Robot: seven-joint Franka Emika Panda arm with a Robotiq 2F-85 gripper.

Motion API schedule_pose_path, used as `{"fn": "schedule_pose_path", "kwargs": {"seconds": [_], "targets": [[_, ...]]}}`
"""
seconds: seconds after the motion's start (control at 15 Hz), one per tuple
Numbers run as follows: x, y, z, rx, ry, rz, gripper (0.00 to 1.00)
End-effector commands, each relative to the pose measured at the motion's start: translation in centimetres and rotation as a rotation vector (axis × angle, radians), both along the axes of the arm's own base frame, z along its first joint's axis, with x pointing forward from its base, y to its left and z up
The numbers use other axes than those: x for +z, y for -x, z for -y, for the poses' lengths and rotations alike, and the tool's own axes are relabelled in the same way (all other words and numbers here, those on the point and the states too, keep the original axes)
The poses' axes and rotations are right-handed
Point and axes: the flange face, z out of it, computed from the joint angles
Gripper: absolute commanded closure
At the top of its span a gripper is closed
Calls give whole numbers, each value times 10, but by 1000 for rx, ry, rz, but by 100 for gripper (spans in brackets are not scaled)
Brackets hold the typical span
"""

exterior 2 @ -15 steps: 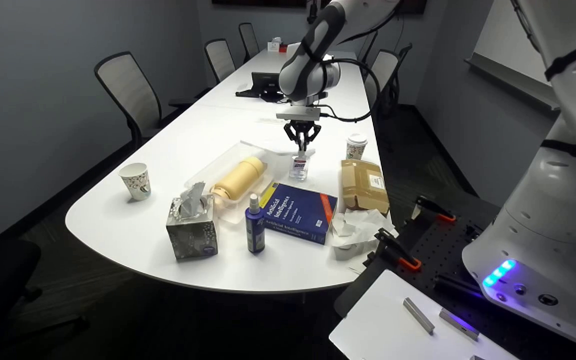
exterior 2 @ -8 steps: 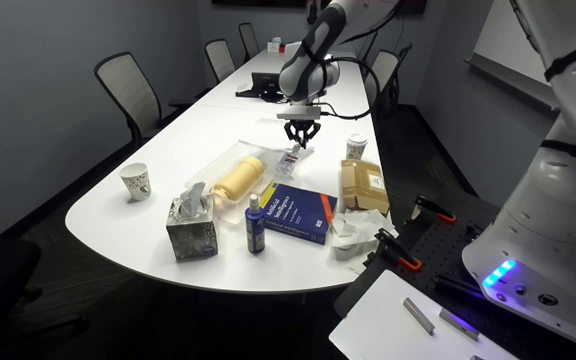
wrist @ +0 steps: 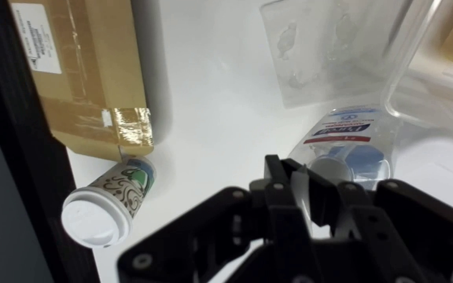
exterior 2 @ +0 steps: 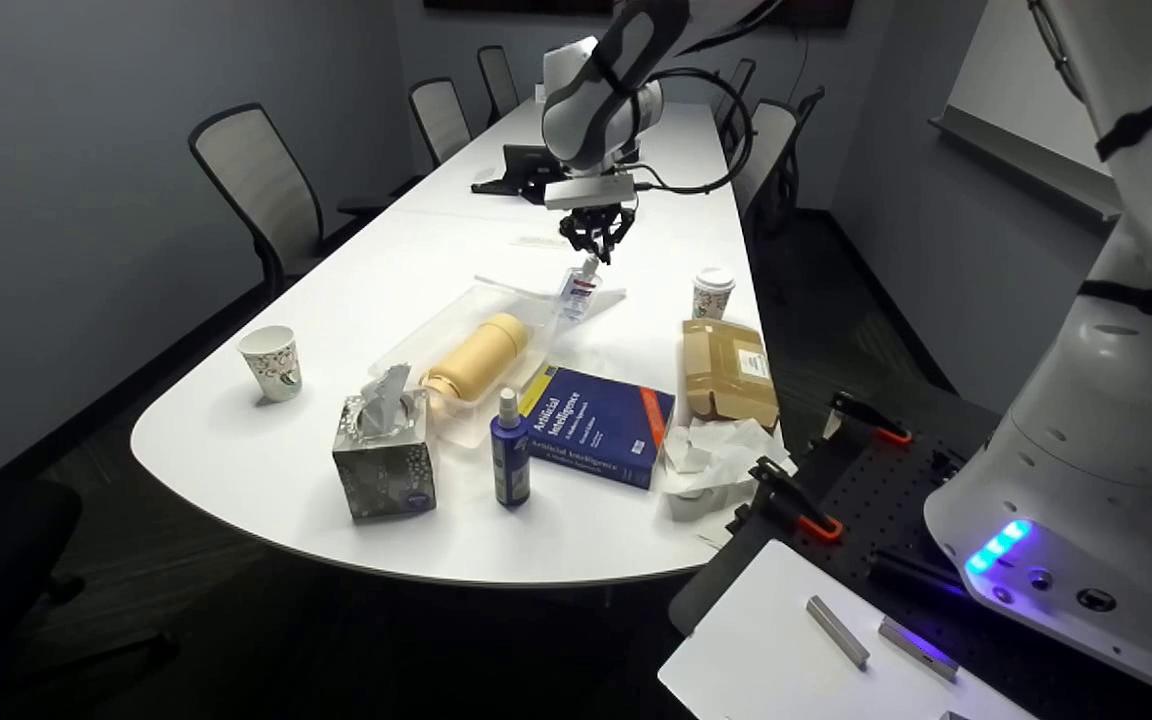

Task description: Open the storage bin, then place the white bottle inside

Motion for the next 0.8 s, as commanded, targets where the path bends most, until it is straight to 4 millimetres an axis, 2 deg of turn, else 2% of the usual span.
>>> {"fn": "schedule_pose_path", "kwargs": {"seconds": [0.0, 0.2, 0.4, 0.6, 0.73], "targets": [[48, 2, -14, 41, 27, -96, 98], [80, 0, -39, 111, 64, -175, 98], [100, -5, -79, 258, 109, -244, 98], [105, -11, -126, 414, 162, -287, 98], [100, -13, -158, 520, 194, -306, 98]]}}
